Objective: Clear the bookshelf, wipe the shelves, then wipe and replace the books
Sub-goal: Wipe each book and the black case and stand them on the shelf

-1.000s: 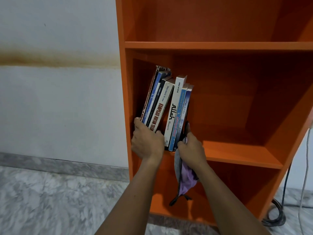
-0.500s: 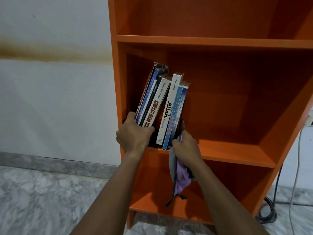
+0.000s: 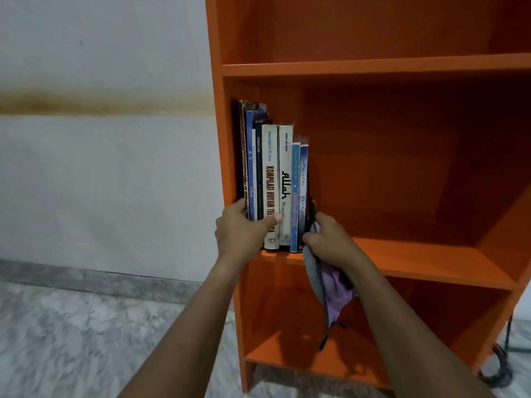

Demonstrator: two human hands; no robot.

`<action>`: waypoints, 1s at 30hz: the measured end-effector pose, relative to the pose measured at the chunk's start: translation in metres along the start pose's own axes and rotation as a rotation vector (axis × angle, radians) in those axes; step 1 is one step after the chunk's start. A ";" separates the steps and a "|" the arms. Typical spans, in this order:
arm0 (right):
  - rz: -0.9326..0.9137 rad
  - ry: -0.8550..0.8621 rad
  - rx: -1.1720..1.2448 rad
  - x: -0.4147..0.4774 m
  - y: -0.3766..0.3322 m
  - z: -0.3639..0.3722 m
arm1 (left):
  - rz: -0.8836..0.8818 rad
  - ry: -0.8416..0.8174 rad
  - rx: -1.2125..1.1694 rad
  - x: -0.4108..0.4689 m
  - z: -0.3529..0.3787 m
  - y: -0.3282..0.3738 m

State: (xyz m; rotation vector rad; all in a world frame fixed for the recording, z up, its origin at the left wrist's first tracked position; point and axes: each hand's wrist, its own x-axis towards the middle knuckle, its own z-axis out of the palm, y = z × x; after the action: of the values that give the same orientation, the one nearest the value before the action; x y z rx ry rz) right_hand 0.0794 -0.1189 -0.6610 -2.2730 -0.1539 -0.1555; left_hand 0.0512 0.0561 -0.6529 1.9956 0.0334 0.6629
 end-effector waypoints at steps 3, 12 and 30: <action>0.017 -0.041 0.058 0.006 0.001 0.005 | 0.031 -0.015 0.241 -0.005 -0.006 -0.001; 0.010 0.021 0.040 -0.004 -0.010 0.019 | 0.056 0.162 0.482 -0.007 -0.007 0.006; 0.143 0.094 0.589 -0.151 -0.102 -0.033 | -0.168 -0.929 -0.032 -0.093 -0.109 0.074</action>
State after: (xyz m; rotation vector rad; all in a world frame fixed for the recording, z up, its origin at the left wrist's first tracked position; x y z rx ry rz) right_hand -0.0883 -0.0868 -0.5886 -1.6790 0.0151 -0.1215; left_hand -0.0973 0.0798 -0.5938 2.0649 -0.3591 -0.4020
